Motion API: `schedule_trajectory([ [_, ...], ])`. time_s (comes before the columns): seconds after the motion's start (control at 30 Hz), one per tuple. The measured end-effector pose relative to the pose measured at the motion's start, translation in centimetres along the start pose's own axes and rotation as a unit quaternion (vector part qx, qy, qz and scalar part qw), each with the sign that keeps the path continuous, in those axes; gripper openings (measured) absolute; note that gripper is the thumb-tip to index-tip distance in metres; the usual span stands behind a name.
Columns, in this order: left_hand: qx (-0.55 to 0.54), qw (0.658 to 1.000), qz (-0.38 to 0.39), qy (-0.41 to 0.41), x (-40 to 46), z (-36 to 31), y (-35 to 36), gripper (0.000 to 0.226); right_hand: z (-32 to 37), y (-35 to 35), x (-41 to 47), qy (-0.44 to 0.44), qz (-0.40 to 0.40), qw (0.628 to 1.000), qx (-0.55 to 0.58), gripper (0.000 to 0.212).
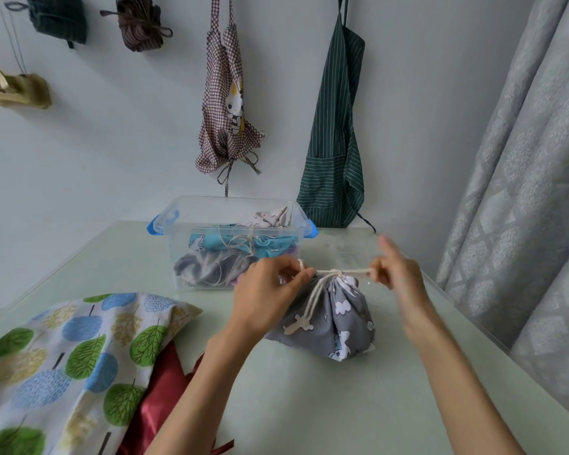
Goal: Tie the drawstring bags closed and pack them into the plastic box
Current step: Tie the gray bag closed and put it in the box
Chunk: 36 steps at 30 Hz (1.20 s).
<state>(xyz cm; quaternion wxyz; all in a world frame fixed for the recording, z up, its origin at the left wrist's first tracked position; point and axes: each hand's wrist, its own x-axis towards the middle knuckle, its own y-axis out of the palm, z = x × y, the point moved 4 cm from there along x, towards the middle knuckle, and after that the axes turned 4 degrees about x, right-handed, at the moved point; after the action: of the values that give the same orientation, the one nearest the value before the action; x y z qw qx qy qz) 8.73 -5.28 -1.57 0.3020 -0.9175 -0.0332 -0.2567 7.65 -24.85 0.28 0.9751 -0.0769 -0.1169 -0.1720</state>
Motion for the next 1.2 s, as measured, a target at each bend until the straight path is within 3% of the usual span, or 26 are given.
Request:
schedule_trajectory([
  [0.03,-0.016,1.0,0.004,0.001,0.1,-0.1,0.0,0.026,0.6,0.2,0.0,0.037,0.045,0.989,0.136,0.065],
  [0.07,-0.032,0.999,0.008,0.004,0.1,-0.2,0.0,0.028,0.9,0.1,0.2,0.044,0.07,0.977,0.195,0.062],
  [0.1,-0.039,0.999,0.012,0.006,0.1,-0.3,-0.1,0.029,0.9,-0.2,0.5,0.036,0.07,0.982,0.17,0.061],
  [0.17,-0.028,0.999,0.03,0.01,0.1,-0.4,-0.2,0.03,-0.1,-1.0,0.4,-0.022,0.029,0.996,-0.081,0.066],
  [0.23,-0.01,0.998,0.057,0.009,0.1,-0.2,-0.2,0.034,-0.3,-1.4,0.0,-0.046,0.009,0.969,-0.244,0.066],
  [0.3,-0.002,0.997,0.078,-0.01,0.2,0.2,-0.7,0.032,-0.5,-0.9,-0.5,0.018,0.097,0.966,-0.238,0.054],
  [0.37,0.037,0.991,0.116,-0.047,0.2,1.2,-1.5,0.033,-0.3,0.3,-1.8,0.065,0.246,0.94,-0.228,0.047],
  [0.43,0.134,0.967,0.189,-0.103,-0.1,2.6,-1.9,0.033,-0.6,1.8,-3.0,0.048,0.36,0.893,-0.264,0.042],
  [0.5,0.203,0.927,0.276,-0.149,-0.8,3.5,-2.1,0.029,-1.7,3.5,-3.8,0.013,0.402,0.857,-0.321,0.039],
  [0.53,0.217,0.913,0.304,-0.164,-1.0,3.6,-2.2,0.031,-2.6,4.0,-3.8,-0.004,0.397,0.852,-0.342,0.039],
  [0.6,0.251,0.894,0.337,-0.156,-1.1,3.7,-2.4,0.067,-3.8,4.5,-3.4,-0.053,0.34,0.868,-0.358,0.039],
  [0.67,0.303,0.872,0.373,-0.092,-0.9,3.6,-2.2,0.096,-4.5,4.0,-2.6,-0.114,0.265,0.884,-0.369,0.039],
  [0.73,0.327,0.855,0.4,-0.039,-0.7,4.1,-1.1,0.113,-5.4,3.4,-1.5,-0.134,0.226,0.874,-0.409,0.068],
  [0.83,0.354,0.846,0.399,0.011,0.1,5.4,0.8,0.123,-6.6,3.0,0.3,-0.068,0.274,0.836,-0.47,0.112],
  [0.97,0.378,0.844,0.376,0.059,1.5,6.1,2.6,0.125,-7.2,2.6,2.1,0.045,0.377,0.784,-0.49,0.122],
  [1.1,0.397,0.853,0.334,0.056,2.6,6.7,3.4,0.113,-7.0,3.5,3.0,-0.034,0.332,0.747,-0.575,0.105],
  [1.2,0.41,0.87,0.261,0.08,2.7,5.8,3.7,0.07,-7.5,4.3,2.9,-0.107,0.291,0.757,-0.575,0.067],
])
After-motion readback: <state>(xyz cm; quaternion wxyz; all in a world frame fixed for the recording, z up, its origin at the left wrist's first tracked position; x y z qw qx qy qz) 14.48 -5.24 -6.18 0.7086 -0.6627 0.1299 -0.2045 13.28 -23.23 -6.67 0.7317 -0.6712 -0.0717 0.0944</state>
